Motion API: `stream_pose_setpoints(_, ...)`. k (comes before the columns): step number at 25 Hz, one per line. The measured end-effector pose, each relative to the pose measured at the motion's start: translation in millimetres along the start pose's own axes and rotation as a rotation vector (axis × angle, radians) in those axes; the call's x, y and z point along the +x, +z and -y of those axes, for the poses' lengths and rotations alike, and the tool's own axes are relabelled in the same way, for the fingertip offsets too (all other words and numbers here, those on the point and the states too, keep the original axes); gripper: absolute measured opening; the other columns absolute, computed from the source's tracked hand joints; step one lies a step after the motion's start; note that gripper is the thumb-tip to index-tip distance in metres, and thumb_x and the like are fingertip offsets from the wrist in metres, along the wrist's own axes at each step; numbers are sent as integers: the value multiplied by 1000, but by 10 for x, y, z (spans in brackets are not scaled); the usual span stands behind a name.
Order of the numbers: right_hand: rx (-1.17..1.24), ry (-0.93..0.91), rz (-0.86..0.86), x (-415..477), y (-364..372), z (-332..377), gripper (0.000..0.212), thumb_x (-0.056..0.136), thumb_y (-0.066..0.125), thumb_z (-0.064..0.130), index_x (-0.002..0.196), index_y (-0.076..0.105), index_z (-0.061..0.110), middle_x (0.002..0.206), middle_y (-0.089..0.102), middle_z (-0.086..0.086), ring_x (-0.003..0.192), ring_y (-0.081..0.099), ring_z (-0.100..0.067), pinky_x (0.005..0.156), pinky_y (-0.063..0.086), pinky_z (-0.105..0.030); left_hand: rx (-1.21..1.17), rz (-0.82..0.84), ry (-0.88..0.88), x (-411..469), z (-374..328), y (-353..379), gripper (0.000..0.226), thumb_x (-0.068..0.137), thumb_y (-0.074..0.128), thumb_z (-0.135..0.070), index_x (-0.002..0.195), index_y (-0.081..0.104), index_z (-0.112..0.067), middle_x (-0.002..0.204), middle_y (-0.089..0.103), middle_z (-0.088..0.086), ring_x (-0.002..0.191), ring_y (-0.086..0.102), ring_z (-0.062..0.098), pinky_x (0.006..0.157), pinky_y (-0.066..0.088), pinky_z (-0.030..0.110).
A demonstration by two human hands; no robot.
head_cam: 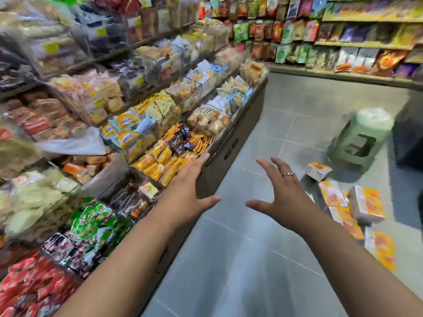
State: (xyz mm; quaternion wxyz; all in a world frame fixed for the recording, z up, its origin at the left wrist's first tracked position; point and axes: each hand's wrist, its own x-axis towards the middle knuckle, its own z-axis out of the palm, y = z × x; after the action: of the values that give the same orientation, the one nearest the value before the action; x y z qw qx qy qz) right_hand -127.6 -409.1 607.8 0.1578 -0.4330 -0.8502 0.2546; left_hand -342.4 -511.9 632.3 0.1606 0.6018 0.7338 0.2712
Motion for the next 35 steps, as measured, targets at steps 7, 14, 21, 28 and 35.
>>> stream_pose_setpoints(7,-54,241,-141,422,-629,-1282,100,70,79,50,149,19,40,160,10,-2,147,13,-23,116,20,-37,-33,157,166,1446,-439,747,97,76,79,-41,151,16,-39,154,28,-9,140,28,7,108,19,16)
stream_pose_setpoints(14,-86,390,-164,1059,-1275,-2509,99,71,79,48,149,19,39,160,8,-2,143,21,-26,112,22,-36,-78,261,221,2806,-1108,1575,95,79,76,-40,151,14,-40,154,27,-8,140,27,7,108,20,18)
stream_pose_setpoints(21,-64,524,-167,1998,-1457,-3417,101,71,80,49,150,17,41,160,6,0,144,18,-27,112,24,-38,-73,385,207,4255,-1227,2186,95,80,75,-41,150,12,-44,155,25,-8,140,30,10,108,23,20)
stream_pose_setpoints(28,0,700,-253,3206,-1388,-4104,97,73,80,44,149,20,41,160,6,-2,145,17,-27,111,28,-40,-44,526,313,6096,-1181,2658,94,79,76,-41,149,13,-46,153,29,-7,137,35,12,104,27,22)
stream_pose_setpoints(35,62,829,-339,4047,-1402,-4721,94,74,78,46,149,23,36,160,10,-4,145,18,-25,112,25,-35,23,687,434,7465,-1342,3216,93,80,75,-41,150,13,-44,155,28,-5,140,31,14,108,26,24)
